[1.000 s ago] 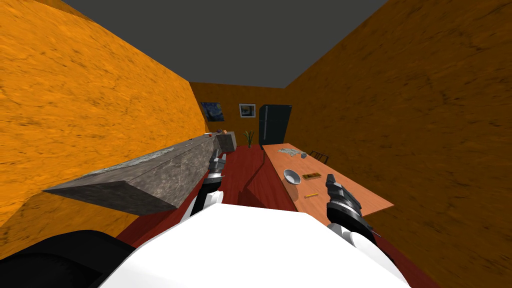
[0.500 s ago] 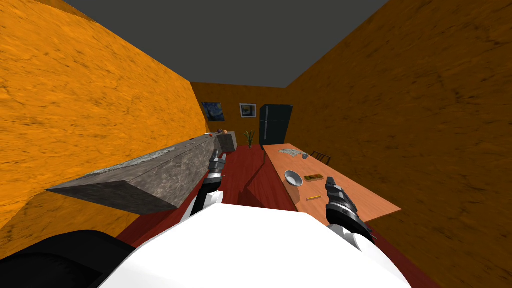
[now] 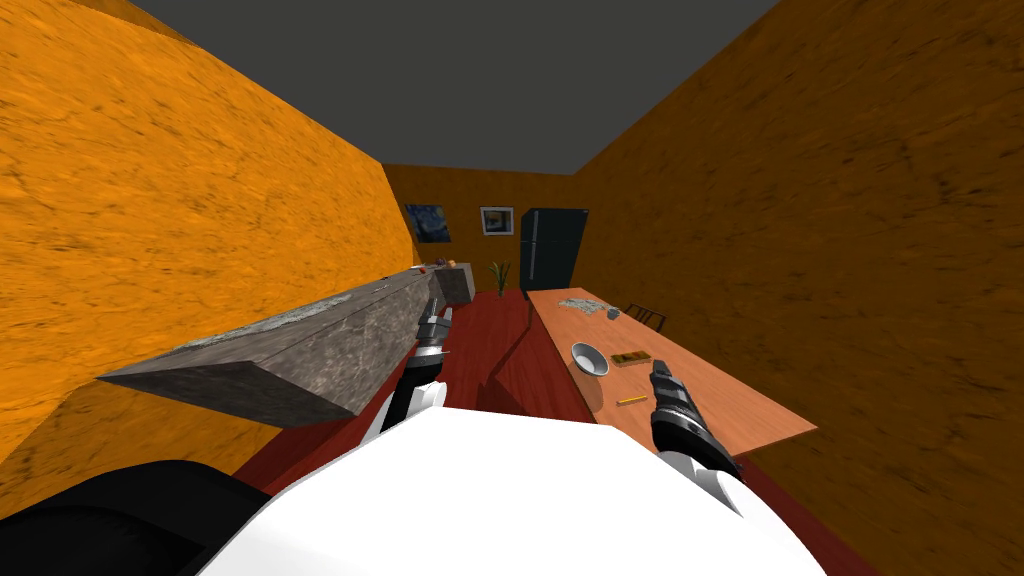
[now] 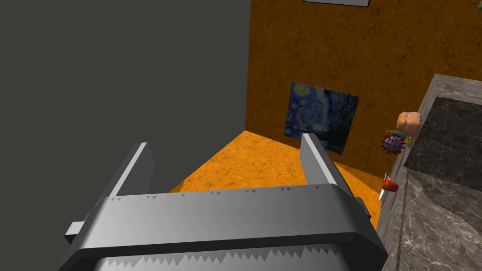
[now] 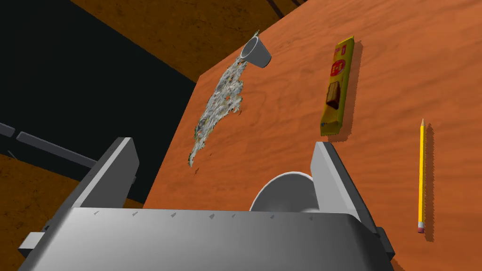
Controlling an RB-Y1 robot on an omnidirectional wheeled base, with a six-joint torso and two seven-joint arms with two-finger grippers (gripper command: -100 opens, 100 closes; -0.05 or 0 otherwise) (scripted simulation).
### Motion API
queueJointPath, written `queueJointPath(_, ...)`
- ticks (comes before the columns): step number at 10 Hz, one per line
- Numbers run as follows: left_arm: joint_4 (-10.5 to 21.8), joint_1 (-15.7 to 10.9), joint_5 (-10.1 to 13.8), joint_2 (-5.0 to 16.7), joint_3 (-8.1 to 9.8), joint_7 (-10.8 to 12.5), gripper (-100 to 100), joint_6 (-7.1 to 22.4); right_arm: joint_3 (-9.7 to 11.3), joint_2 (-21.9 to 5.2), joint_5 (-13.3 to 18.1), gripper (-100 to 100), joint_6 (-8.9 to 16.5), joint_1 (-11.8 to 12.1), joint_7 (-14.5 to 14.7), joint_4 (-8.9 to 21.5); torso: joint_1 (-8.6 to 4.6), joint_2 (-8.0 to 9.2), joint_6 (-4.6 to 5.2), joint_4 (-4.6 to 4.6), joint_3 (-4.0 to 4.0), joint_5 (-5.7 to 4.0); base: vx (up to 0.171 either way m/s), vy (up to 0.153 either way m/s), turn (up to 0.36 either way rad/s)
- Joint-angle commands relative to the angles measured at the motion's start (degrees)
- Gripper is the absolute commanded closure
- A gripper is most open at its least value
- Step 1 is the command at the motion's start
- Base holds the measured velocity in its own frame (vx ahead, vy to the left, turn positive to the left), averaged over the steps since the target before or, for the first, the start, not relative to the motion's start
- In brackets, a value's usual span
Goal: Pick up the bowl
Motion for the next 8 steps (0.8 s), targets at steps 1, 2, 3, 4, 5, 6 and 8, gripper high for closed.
queueJointPath(1, 0.00, 0.00, 0.00, 0.00, 0.00, 0.00, 0, 0.00, 0.02, -0.83, -2.86, -100, -1.24, 0.36, -1.45, 0.35, 0.00, 0.00, 0.00, 0.00, 0.00, 0.00, 0.042, 0.011, 0.065)
queueJointPath(2, 0.00, 0.00, 0.00, 0.00, 0.00, 0.00, 0, 0.00, 0.02, -0.83, -4.56, -100, -1.24, 0.36, -1.45, 0.35, 0.02, -0.08, -0.01, -0.01, -0.04, 0.00, 0.058, 0.006, 0.038)
queueJointPath(3, 0.00, 0.00, 0.00, 0.00, 0.00, 0.00, 0, 0.00, 0.02, -0.83, -6.38, -100, -1.24, 0.36, -1.45, 0.35, 0.01, -0.14, 0.00, -0.03, -0.08, 0.00, 0.030, -0.001, -0.002)
queueJointPath(4, 0.00, 0.00, 0.00, 0.00, 0.00, 0.00, 0, 0.00, 0.02, -0.83, -7.20, -100, -1.24, 0.36, -1.45, 0.35, 0.00, -0.08, 0.00, -0.02, -0.05, 0.00, 0.000, 0.000, 0.000)
queueJointPath(5, 0.00, 0.00, 0.00, 0.00, 0.00, 0.00, 0, 0.00, 0.05, -1.61, -9.02, -100, -2.46, 0.66, -2.89, 0.86, -0.01, 0.00, 0.00, 0.00, 0.00, 0.00, 0.043, 0.001, 0.060)
queueJointPath(6, 0.00, 0.00, 0.00, 0.00, 0.00, 0.00, 0, 0.00, 0.05, -1.61, -11.11, -100, -2.46, 0.66, -2.89, 0.86, -0.02, -0.08, -0.01, -0.01, -0.04, 0.00, 0.056, 0.003, 0.034)
queueJointPath(8, 0.00, 0.00, 0.00, 0.00, 0.00, 0.00, 0, 0.00, 0.07, -2.42, -14.93, -100, -3.66, 0.89, -4.27, 1.43, 0.00, -0.09, 0.00, -0.02, -0.05, 0.00, 0.045, 0.003, 0.029)
